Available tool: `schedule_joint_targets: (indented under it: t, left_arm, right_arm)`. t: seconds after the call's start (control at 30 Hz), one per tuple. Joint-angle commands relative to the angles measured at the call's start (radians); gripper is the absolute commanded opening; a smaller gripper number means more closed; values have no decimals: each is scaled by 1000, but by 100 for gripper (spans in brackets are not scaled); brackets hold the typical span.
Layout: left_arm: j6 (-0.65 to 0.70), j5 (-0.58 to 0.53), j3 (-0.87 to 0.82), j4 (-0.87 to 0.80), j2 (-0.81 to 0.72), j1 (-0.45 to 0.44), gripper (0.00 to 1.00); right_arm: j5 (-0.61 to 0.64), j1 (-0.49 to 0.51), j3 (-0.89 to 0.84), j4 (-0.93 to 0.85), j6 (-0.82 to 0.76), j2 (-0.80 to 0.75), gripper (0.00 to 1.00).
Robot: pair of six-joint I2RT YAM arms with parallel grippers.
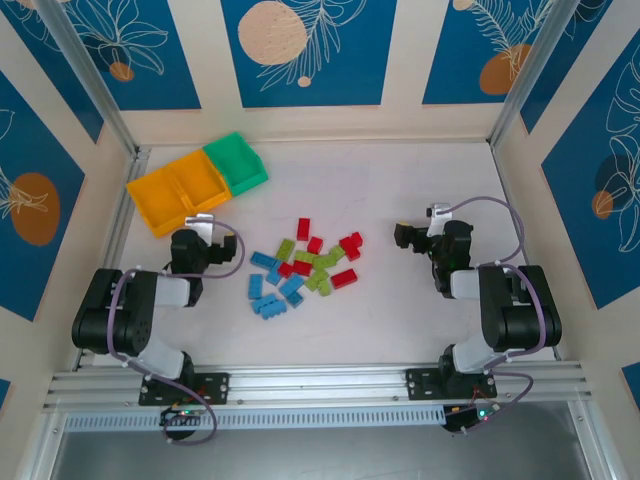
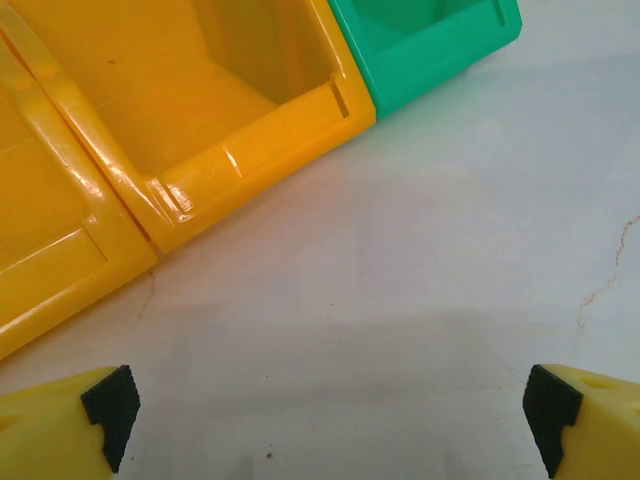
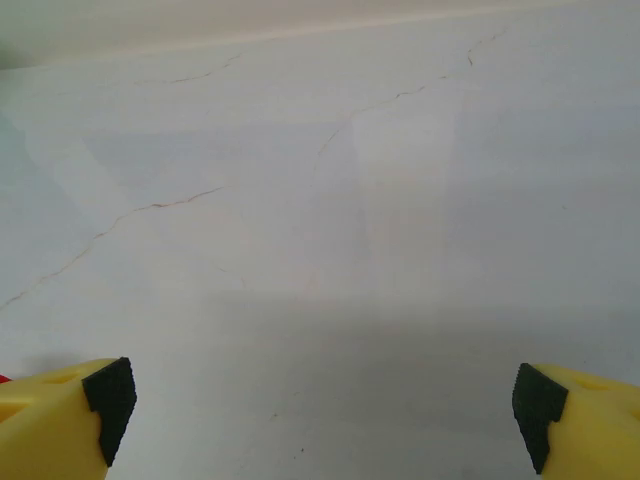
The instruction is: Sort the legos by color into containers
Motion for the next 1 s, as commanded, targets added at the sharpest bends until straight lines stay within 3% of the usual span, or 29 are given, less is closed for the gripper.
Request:
schedule_joint_targets:
  t: [0.0, 0.53, 0.63, 0.7, 0.77, 0.83, 0.97]
  left_arm:
    - [11, 23, 20, 16, -10, 11, 100]
    - [12, 21, 15, 23, -13, 11, 100]
    - [21, 13, 28, -53, -69, 3, 99]
    - [-10, -32, 70, -226, -160, -2, 100]
    - [-60, -52, 98, -366, -255, -2, 100]
    - [-160, -70, 128, -522, -347, -8, 100]
    - [-421, -62, 247, -914, -483, -41, 100]
  right_arm:
    - [-6, -1, 14, 12, -24, 2, 99]
    - [-11, -4, 18, -3, -22, -16, 99]
    - [101, 23, 92, -257, 9, -152, 99]
    - [230, 36, 185, -535, 175, -257, 99]
    - [249, 37, 267, -766, 322, -343, 99]
    - [222, 40, 342, -983, 464, -399, 98]
    - [57, 89, 440, -1194, 535, -454, 96]
